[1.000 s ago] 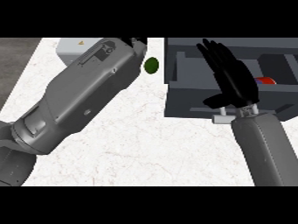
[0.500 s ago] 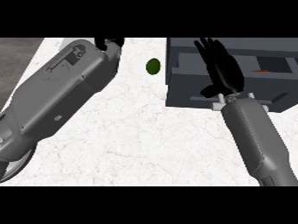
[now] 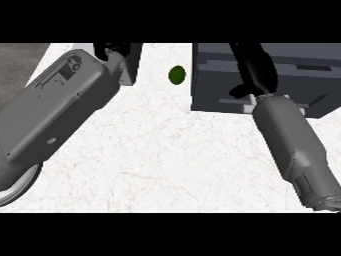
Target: Pick up the can, place it into the drawer and close the drawer
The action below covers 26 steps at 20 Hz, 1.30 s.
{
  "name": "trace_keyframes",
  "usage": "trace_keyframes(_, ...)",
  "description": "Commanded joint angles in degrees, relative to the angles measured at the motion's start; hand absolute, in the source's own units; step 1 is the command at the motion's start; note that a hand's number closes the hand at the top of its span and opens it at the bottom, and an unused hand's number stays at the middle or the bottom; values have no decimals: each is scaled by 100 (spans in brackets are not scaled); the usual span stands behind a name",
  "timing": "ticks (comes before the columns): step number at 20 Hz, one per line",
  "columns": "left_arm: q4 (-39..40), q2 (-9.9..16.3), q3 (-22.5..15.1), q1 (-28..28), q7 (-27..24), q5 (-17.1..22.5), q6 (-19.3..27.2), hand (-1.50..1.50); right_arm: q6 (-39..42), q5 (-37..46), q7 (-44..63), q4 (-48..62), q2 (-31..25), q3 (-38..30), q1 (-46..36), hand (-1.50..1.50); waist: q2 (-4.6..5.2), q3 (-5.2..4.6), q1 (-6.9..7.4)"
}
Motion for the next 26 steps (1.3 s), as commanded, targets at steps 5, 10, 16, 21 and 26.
trace_keyframes(5, -471, 163, -51, 186, 254, -220, 128, -150, -920, -32, -166, 1358, -135, -421, -631, -150, 119, 90, 65)
trace_keyframes(10, -673, 421, 75, 159, 399, -267, 35, -150, -916, 13, -11, 1833, -314, -564, -1247, -150, 163, 90, 146)
trace_keyframes(16, -783, 441, 133, 148, 546, -300, 40, -150, -953, 149, 185, 2100, -479, -574, -1746, -150, 189, 89, 182)
trace_keyframes(21, -1082, 347, -24, 333, 593, -378, 105, -150, -726, 122, 436, 2282, -545, -668, -2129, -150, 195, 88, 266)
trace_keyframes(26, -1159, 579, 114, 354, 689, -359, 24, -150, -54, -656, -566, 2382, -208, -1255, -2283, -150, 190, 100, 296)
